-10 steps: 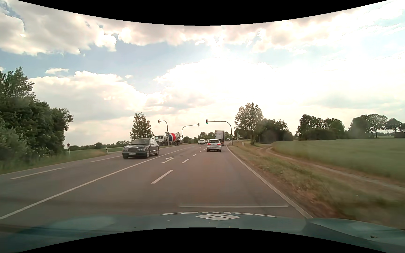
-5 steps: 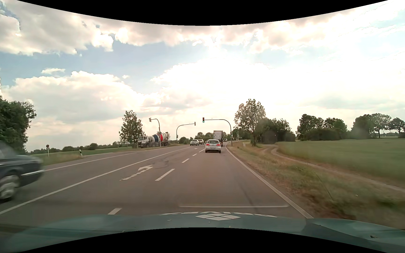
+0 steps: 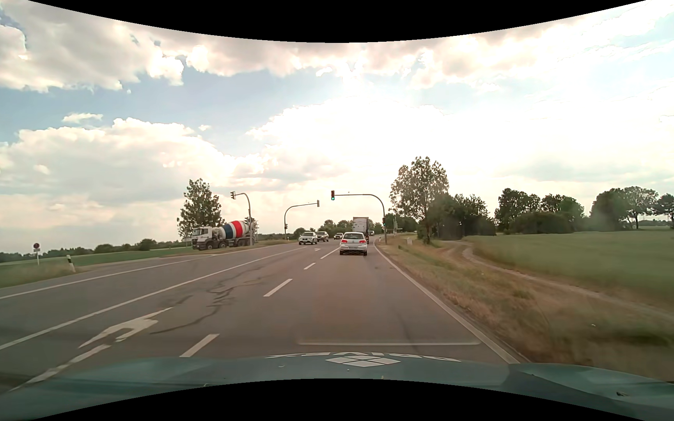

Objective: Follow the waypoints while adhering to traffic rules and regulations

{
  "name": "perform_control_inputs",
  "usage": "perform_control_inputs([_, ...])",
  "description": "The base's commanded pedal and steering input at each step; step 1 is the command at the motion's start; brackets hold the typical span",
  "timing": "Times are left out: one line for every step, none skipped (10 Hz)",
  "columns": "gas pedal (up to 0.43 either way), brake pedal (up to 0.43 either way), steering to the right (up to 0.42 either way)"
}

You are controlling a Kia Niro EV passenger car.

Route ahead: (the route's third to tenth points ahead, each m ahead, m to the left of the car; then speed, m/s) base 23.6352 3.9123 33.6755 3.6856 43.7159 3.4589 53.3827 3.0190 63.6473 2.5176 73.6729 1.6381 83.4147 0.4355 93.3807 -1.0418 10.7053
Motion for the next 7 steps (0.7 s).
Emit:
perform_control_inputs([0.13,0.0,0.005])
perform_control_inputs([0.13,0.0,0.005])
perform_control_inputs([0.13,0.0,0.005])
perform_control_inputs([0.13,0.0,0.005])
perform_control_inputs([0.13,0.0,0.004])
perform_control_inputs([0.13,0.0,0.004])
perform_control_inputs([0.13,0.0,0.003])
